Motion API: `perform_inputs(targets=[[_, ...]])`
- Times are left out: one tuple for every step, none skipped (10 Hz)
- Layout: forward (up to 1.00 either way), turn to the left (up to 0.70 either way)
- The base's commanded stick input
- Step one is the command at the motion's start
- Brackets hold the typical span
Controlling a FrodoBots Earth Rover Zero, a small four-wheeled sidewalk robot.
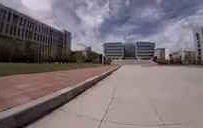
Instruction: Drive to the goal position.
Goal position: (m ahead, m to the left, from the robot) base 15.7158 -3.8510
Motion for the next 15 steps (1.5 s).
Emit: perform_inputs(targets=[[1.00,-0.40],[1.00,-0.40],[1.00,-0.40],[1.00,-0.40],[1.00,-0.30],[1.00,0.00],[1.00,0.00],[1.00,0.00],[1.00,0.00],[1.00,0.00],[1.00,0.00],[1.00,0.00],[1.00,0.00],[1.00,0.00],[1.00,0.00]])
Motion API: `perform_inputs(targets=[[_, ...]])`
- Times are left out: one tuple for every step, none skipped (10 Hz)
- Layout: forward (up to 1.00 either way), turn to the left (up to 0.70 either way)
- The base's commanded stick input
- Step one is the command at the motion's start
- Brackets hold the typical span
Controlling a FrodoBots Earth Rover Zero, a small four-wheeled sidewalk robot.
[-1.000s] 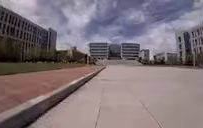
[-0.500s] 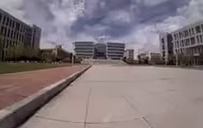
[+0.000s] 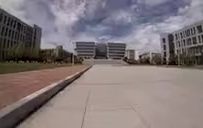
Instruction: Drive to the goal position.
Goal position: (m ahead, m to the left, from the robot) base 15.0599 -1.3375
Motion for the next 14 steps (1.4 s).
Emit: perform_inputs(targets=[[1.00,0.00],[1.00,0.00],[1.00,0.00],[1.00,0.00],[1.00,0.00],[1.00,0.00],[1.00,0.00],[1.00,0.00],[1.00,0.00],[1.00,0.00],[1.00,0.00],[1.00,0.00],[1.00,0.00],[1.00,0.00]])
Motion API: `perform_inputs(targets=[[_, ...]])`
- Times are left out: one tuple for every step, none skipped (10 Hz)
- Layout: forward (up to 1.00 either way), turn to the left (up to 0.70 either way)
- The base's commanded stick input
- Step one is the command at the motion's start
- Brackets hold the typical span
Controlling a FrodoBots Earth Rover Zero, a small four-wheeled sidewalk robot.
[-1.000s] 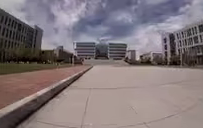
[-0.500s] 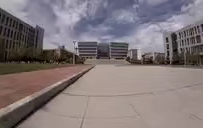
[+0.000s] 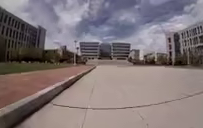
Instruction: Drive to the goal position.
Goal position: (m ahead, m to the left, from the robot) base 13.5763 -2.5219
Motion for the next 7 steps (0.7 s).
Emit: perform_inputs(targets=[[1.00,0.00],[1.00,0.00],[1.00,0.00],[1.00,0.00],[1.00,0.00],[1.00,0.00],[1.00,0.00]])
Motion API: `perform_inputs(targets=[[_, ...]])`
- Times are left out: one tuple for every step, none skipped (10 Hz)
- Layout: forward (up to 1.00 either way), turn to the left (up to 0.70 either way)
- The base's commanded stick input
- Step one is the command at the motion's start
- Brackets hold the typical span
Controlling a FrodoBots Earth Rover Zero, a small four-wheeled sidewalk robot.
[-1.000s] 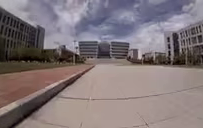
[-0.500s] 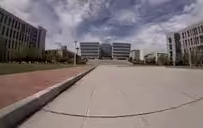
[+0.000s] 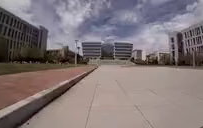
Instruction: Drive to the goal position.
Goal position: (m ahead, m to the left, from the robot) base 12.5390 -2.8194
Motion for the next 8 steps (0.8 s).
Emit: perform_inputs(targets=[[1.00,0.00],[1.00,0.00],[1.00,0.00],[1.00,0.00],[1.00,0.00],[1.00,0.00],[1.00,0.00],[1.00,0.00]])
